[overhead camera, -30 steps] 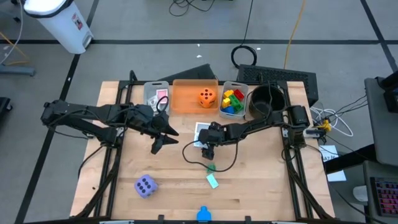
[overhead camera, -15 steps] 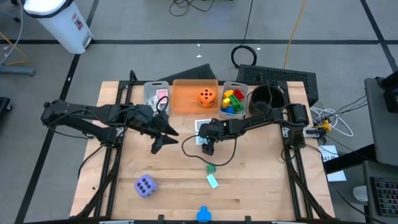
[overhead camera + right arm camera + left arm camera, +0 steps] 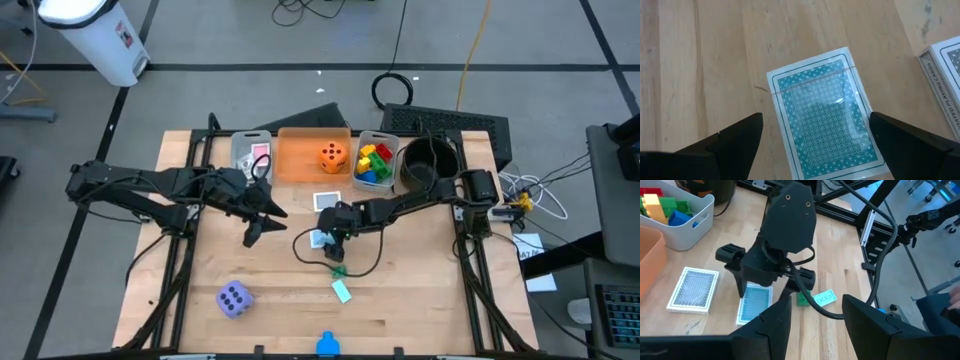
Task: Pick & Place Toys
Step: Put the blue deck of cards into the left gray bin
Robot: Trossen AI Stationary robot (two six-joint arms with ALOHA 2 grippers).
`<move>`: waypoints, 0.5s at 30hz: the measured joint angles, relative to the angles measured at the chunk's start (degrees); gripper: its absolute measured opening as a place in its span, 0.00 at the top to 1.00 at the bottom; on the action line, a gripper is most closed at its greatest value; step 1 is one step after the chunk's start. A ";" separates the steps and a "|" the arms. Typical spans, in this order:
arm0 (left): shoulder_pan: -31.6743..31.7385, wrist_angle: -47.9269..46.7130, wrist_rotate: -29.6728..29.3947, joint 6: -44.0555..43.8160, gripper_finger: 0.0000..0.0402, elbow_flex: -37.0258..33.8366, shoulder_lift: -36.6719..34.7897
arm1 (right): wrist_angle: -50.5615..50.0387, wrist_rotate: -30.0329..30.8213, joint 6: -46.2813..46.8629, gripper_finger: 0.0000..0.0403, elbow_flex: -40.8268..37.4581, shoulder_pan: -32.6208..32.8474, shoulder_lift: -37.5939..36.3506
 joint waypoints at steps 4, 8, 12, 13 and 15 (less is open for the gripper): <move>-0.02 0.00 0.01 -0.60 0.55 0.00 0.00 | -0.26 -0.18 -1.99 0.11 -0.04 -0.86 -1.09; 0.00 0.07 -0.02 -0.98 0.55 0.00 0.00 | -0.11 0.30 -3.94 0.11 -0.10 -1.72 -2.29; -0.01 0.06 -0.02 -1.01 0.55 0.00 0.00 | 0.32 0.32 -6.68 0.11 0.13 -1.91 -2.82; 0.00 0.07 -0.02 -1.03 0.55 0.00 0.00 | -0.16 0.18 -7.42 0.11 0.00 -1.86 -2.76; 0.00 0.03 -0.02 -1.08 0.55 0.00 0.00 | -0.33 0.24 -8.57 0.11 -0.07 -1.38 -2.62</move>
